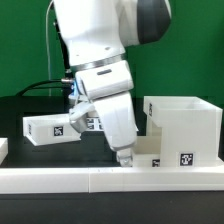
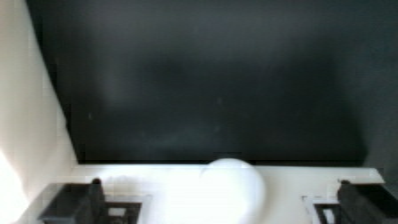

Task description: Assemble drawer

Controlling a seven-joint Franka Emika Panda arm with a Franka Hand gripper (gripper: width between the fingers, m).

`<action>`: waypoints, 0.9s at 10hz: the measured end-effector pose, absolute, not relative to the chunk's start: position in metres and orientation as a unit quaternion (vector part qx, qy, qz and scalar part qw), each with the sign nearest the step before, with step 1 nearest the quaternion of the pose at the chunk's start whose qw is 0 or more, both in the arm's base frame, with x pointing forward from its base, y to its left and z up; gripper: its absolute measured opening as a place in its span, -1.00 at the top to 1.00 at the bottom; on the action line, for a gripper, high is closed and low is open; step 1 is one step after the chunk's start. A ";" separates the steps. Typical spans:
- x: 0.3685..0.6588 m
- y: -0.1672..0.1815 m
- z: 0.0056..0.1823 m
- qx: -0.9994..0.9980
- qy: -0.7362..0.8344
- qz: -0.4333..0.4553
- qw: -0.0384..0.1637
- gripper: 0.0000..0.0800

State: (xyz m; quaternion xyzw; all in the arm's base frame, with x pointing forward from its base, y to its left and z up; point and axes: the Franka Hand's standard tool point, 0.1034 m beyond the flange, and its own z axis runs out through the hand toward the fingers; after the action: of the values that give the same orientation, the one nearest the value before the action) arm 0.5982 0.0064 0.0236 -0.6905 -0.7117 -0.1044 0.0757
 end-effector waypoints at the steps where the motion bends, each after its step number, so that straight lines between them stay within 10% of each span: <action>1: 0.598 0.011 0.024 -0.682 -0.721 -0.102 0.072 -0.62; 9: 0.600 0.029 0.023 -0.661 -0.741 -0.099 0.065 -0.62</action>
Offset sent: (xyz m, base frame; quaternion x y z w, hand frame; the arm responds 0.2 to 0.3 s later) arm 0.0000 0.0000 0.0000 0.0000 0.0000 0.0000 1.0000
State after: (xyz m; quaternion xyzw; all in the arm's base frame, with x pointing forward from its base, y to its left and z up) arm 0.6004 0.0286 0.0234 -0.6613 -0.7408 -0.0987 0.0647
